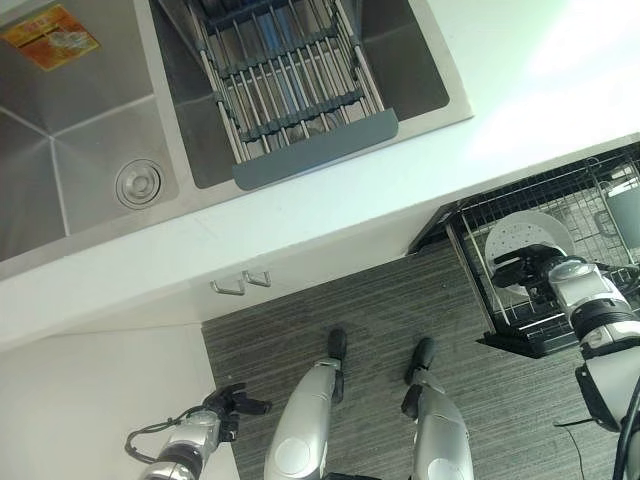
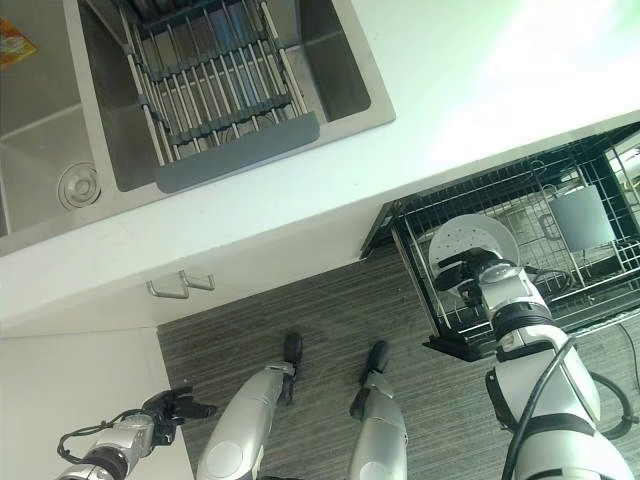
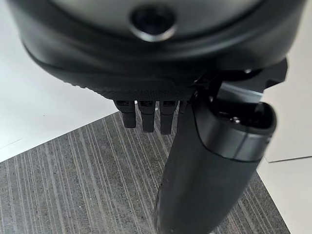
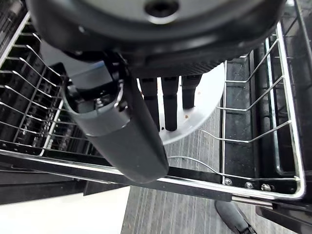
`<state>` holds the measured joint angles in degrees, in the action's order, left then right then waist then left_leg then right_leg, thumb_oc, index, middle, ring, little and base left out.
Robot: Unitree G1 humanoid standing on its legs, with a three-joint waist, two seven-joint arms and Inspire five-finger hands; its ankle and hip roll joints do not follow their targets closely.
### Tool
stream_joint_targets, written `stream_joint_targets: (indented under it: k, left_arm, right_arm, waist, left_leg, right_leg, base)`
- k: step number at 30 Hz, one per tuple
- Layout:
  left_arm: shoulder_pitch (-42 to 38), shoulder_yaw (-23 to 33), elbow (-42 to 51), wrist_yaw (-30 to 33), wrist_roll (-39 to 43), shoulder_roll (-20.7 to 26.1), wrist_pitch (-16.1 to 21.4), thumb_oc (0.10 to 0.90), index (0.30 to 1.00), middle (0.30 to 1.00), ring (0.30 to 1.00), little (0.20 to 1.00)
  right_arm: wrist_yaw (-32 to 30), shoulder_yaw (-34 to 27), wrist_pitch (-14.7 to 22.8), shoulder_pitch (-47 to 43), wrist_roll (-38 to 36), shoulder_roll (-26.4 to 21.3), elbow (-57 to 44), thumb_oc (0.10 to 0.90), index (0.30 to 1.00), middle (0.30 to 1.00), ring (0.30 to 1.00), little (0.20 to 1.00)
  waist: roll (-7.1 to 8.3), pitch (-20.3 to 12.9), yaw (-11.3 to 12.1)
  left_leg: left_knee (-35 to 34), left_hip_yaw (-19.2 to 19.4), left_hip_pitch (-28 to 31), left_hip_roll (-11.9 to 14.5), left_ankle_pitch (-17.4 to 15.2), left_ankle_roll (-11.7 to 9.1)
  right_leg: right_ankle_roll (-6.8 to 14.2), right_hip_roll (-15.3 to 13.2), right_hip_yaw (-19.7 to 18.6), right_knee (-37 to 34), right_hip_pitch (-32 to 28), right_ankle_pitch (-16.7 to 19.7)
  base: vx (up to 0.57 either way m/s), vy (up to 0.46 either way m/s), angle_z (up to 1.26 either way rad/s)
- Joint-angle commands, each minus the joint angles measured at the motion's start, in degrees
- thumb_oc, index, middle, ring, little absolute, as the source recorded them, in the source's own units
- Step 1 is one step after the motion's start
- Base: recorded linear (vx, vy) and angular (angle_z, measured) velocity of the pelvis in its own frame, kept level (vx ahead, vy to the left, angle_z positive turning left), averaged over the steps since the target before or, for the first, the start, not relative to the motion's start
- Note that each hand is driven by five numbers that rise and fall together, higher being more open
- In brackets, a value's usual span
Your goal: Place the dishes in the dishwasher.
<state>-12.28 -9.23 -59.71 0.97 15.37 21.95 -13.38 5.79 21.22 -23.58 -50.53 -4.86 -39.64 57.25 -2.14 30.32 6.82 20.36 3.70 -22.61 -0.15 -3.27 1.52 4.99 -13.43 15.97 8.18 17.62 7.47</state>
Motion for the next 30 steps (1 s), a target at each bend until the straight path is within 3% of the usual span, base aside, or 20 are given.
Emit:
stream_joint_targets:
  k: [1, 3, 4, 5, 6, 8, 16, 20, 21, 23, 24, 27, 29, 30]
  left_arm:
    - [6.2, -1.3, -1.0, 2.0, 0.7, 3.6, -1.8, 0.8, 0.9, 0.9, 0.9, 0.9]
    - [7.5, -0.2, -0.7, 2.4, 1.3, 3.2, -1.7, 0.8, 0.9, 0.9, 0.9, 0.9]
    - [8.5, 0.8, -0.9, 2.4, 1.6, 2.9, -1.2, 0.8, 0.9, 0.9, 0.9, 0.9]
    - [8.6, 0.9, -0.8, 2.5, 1.7, 2.8, -1.2, 0.8, 0.9, 0.9, 0.9, 0.9]
    - [9.5, 1.9, -0.1, 2.7, 1.6, 2.4, -1.6, 0.8, 0.9, 0.9, 0.9, 0.9]
    - [10.2, 2.8, 0.4, 2.6, 1.1, 2.2, -1.4, 0.8, 0.9, 0.9, 0.9, 0.9]
    - [11.9, 4.6, -0.2, 3.0, -0.3, 0.7, -0.5, 0.8, 0.9, 0.9, 0.9, 0.9]
    - [13.0, 5.3, -1.1, 3.1, -0.9, -1.0, 0.2, 0.8, 0.9, 0.9, 0.9, 0.9]
    - [13.3, 5.5, -1.9, 3.3, -1.5, -2.6, 1.0, 0.8, 0.9, 0.9, 0.9, 0.9]
    - [14.1, 5.7, -2.6, 3.4, -1.9, -4.1, 2.4, 0.8, 0.9, 0.9, 0.9, 0.9]
    - [14.8, 6.2, -3.5, 3.1, -2.6, -5.1, 3.5, 0.8, 0.9, 0.9, 0.9, 0.9]
    - [15.5, 6.6, -4.4, 2.7, -3.2, -6.0, 4.5, 0.8, 0.9, 0.9, 0.9, 0.9]
    - [15.9, 6.9, -5.4, 2.1, -3.7, -6.6, 5.0, 0.8, 0.9, 0.9, 0.9, 0.9]
    - [16.0, 6.8, -5.7, 2.0, -3.8, -6.8, 5.1, 0.8, 0.9, 0.9, 0.9, 0.9]
  right_arm:
    - [-7.2, -0.2, -0.9, 1.6, -1.1, -3.0, -6.0, 0.8, 0.9, 0.9, 0.9, 0.9]
    - [-10.0, -3.2, -1.0, 4.0, -0.8, -4.7, -15.2, 0.8, 0.9, 0.9, 0.9, 0.9]
    - [-11.1, -5.6, -2.4, 6.3, 0.3, -5.6, -23.0, 0.8, 0.9, 0.9, 0.9, 0.9]
    - [-11.1, -6.1, -3.2, 7.0, 0.5, -5.7, -24.6, 0.8, 0.9, 0.9, 0.9, 0.9]
    - [-10.5, -8.8, -6.3, 10.8, 1.8, -6.5, -33.3, 0.8, 0.9, 0.9, 0.9, 0.9]
    - [-11.2, -10.8, -7.3, 14.6, 3.1, -6.6, -38.6, 0.8, 0.9, 0.9, 0.9, 0.9]
    - [-19.7, -19.0, -3.9, 24.9, 4.7, -6.3, -51.6, 0.8, 0.9, 0.9, 0.9, 0.9]
    - [-32.0, -25.2, 9.2, 29.8, 5.6, -5.6, -60.5, 0.8, 0.9, 0.9, 0.9, 0.9]
    - [-40.2, -28.0, 16.5, 32.5, 9.3, -3.9, -65.2, 0.8, 0.9, 0.9, 0.9, 0.9]
    - [-47.6, -30.3, 24.0, 35.4, 12.9, -2.7, -67.5, 0.8, 0.9, 0.9, 0.9, 0.9]
    - [-52.6, -32.4, 29.9, 37.6, 16.1, -2.0, -68.0, 0.8, 0.9, 0.9, 0.9, 0.9]
    - [-60.9, -35.5, 37.2, 40.6, 18.4, -1.1, -68.5, 0.8, 0.9, 0.9, 0.9, 0.9]
    - [-72.5, -38.9, 42.2, 43.2, 23.9, -0.2, -67.8, 0.8, 0.9, 0.9, 0.9, 0.9]
    - [-75.4, -39.9, 42.7, 43.9, 23.9, 0.2, -67.2, 0.8, 0.9, 0.9, 0.9, 0.9]
  waist:
    - [-1.23, -2.2, 0.1]
    - [-0.8, -2.2, -1.4]
    - [-0.46, -2.3, -2.7]
    - [-0.4, -2.4, -2.9]
    - [0.01, -2.5, -4.3]
    - [0.28, -2.7, -5.2]
    - [0.72, -3.5, -8.1]
    - [0.21, -4.1, -9.9]
    - [-0.27, -4.3, -10.9]
    - [-0.61, -4.5, -11.6]
    - [-0.79, -4.8, -12.2]
    - [-0.87, -5.1, -13.0]
    - [-1.05, -5.7, -14.0]
    - [-1.15, -5.9, -14.3]
  left_leg:
    - [-3.2, 2.7, 2.2, 2.2, -5.5, -3.2]
    - [-3.2, 3.2, 2.6, 2.4, -5.9, -3.2]
    - [-3.2, 3.8, 2.8, 2.7, -6.1, -3.2]
    - [-3.2, 3.9, 2.8, 2.7, -6.2, -3.2]
    - [-3.2, 4.7, 3.1, 3.0, -6.4, -3.2]
    - [-3.2, 5.3, 3.3, 3.3, -6.6, -3.1]
    - [-3.2, 7.1, 5.6, 4.3, -7.5, -2.9]
    - [-3.2, 7.8, 7.2, 4.5, -8.1, -3.0]
    - [-3.2, 8.2, 7.9, 4.5, -8.4, -3.0]
    - [-3.2, 8.5, 8.7, 4.3, -8.9, -2.8]
    - [-3.2, 8.8, 9.6, 4.1, -9.3, -2.7]
    - [-3.2, 9.1, 10.7, 3.9, -9.7, -2.6]
    - [-3.2, 9.6, 11.7, 3.9, -10.2, -2.6]
    - [-3.2, 9.8, 12.0, 3.9, -10.4, -2.6]
  right_leg:
    - [4.5, -0.8, -3.9, 9.0, 3.1, -12.6]
    - [4.6, -0.2, -5.1, 9.0, 3.2, -12.6]
    - [4.6, 0.2, -5.9, 9.0, 3.3, -12.6]
    - [4.6, 0.3, -6.0, 9.0, 3.3, -12.6]
    - [4.6, 0.7, -6.8, 9.0, 3.3, -12.7]
    - [4.5, 1.0, -7.1, 9.0, 3.1, -12.7]
    - [3.8, 2.1, -8.0, 9.0, 0.9, -13.7]
    - [3.5, 2.7, -9.2, 9.0, -0.3, -14.5]
    - [3.4, 2.9, -10.0, 9.0, -0.6, -14.8]
    - [3.3, 2.9, -10.7, 9.0, -1.1, -15.2]
    - [3.2, 2.8, -11.2, 9.0, -1.5, -15.4]
    - [3.1, 2.6, -11.9, 9.0, -2.1, -15.6]
    - [3.2, 2.6, -12.5, 9.0, -2.7, -16.0]
    - [3.2, 2.5, -12.7, 9.0, -2.9, -16.1]
  base:
    - [-0.06, 0.014, -0.09]
    - [-0.07, 0.047, -0.17]
    - [-0.06, 0.055, -0.14]
    - [-0.06, 0.073, -0.32]
    - [-0.04, 0.045, -0.31]
    - [-0.04, 0.024, -0.26]
    - [0.0, -0.001, -0.14]
    - [0.04, 0.05, -0.23]
    - [0.04, 0.107, -0.27]
    - [0.05, 0.111, -0.33]
    - [0.06, 0.086, -0.3]
    - [0.05, 0.053, -0.21]
    - [0.09, 0.058, -0.09]
    - [0.13, 0.054, -0.12]
